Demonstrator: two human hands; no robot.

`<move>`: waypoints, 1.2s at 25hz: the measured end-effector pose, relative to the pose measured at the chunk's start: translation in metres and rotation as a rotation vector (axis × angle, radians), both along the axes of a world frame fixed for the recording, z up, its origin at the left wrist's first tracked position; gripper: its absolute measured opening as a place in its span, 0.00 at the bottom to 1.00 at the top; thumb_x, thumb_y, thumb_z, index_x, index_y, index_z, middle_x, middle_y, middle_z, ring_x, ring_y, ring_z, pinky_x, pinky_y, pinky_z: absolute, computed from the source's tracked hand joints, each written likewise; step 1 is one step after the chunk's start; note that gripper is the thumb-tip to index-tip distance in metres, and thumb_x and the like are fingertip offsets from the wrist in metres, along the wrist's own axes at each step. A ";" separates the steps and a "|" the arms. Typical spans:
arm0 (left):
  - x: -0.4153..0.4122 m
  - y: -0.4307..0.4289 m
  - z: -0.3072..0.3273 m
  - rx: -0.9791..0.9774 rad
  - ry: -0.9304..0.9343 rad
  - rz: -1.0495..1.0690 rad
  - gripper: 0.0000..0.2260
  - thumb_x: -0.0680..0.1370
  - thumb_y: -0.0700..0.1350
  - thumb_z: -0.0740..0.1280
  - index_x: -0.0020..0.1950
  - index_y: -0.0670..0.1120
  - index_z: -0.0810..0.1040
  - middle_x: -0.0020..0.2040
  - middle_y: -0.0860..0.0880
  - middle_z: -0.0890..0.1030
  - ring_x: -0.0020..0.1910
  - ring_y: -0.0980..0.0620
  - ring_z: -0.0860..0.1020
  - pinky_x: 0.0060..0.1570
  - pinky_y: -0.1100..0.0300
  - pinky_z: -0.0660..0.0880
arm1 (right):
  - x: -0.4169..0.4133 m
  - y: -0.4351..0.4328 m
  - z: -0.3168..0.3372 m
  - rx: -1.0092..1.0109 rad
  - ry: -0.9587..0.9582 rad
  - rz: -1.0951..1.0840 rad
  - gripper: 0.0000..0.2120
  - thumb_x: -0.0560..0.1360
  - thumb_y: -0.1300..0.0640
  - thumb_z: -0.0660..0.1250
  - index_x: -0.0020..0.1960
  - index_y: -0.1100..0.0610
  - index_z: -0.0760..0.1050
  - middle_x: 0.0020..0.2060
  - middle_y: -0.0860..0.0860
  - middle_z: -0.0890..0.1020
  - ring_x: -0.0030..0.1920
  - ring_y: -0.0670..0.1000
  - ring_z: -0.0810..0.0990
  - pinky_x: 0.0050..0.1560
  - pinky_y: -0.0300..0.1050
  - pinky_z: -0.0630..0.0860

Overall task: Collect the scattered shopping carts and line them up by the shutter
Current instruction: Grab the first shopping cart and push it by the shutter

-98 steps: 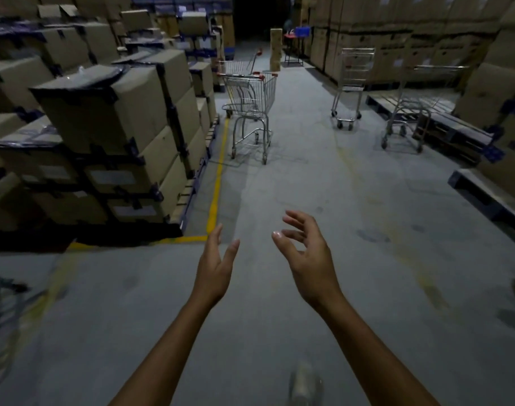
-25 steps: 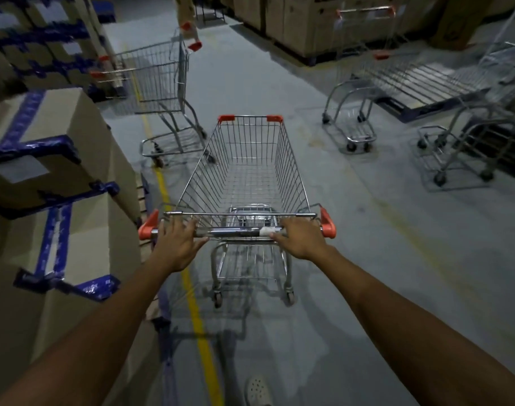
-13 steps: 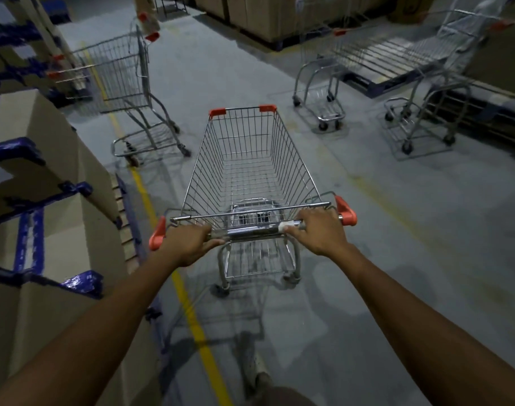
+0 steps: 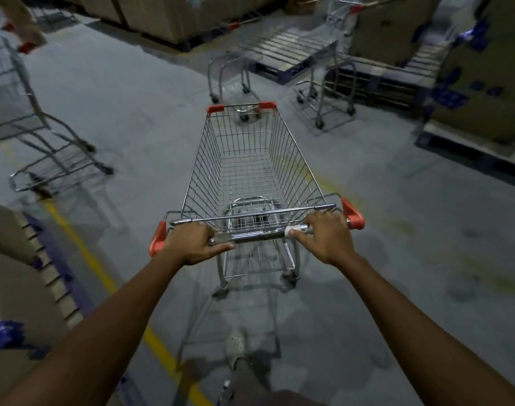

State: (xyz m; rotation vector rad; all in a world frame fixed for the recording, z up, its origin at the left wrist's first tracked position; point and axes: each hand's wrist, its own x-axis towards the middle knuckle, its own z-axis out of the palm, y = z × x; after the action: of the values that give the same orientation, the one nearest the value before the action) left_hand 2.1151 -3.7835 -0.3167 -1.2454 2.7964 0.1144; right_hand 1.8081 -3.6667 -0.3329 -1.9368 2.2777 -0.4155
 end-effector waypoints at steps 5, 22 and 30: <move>-0.084 -0.001 0.000 -0.008 -0.010 -0.205 0.36 0.70 0.78 0.45 0.34 0.49 0.75 0.32 0.51 0.76 0.31 0.56 0.73 0.31 0.60 0.62 | -0.057 0.053 -0.005 -0.036 0.016 -0.192 0.24 0.73 0.29 0.55 0.44 0.48 0.76 0.39 0.44 0.78 0.45 0.49 0.75 0.59 0.54 0.68; -0.454 -0.004 0.005 0.038 -0.043 -0.961 0.31 0.73 0.74 0.50 0.36 0.49 0.76 0.29 0.53 0.74 0.29 0.57 0.73 0.31 0.60 0.64 | -0.237 0.191 0.002 0.022 -0.048 -0.961 0.33 0.71 0.26 0.52 0.56 0.51 0.77 0.53 0.49 0.81 0.57 0.52 0.74 0.66 0.53 0.60; -0.618 0.104 0.000 0.020 -0.011 -1.301 0.29 0.73 0.74 0.52 0.31 0.50 0.66 0.30 0.52 0.73 0.31 0.54 0.73 0.29 0.61 0.66 | -0.297 0.318 -0.012 -0.055 -0.009 -1.260 0.30 0.72 0.26 0.52 0.53 0.48 0.77 0.51 0.47 0.80 0.55 0.51 0.75 0.63 0.53 0.63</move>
State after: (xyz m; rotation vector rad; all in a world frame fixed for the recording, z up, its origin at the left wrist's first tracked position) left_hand 1.4974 -3.6794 -0.3165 0.6924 2.9360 0.0377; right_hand 1.5112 -3.3491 -0.3447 -0.2412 3.1747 -0.5471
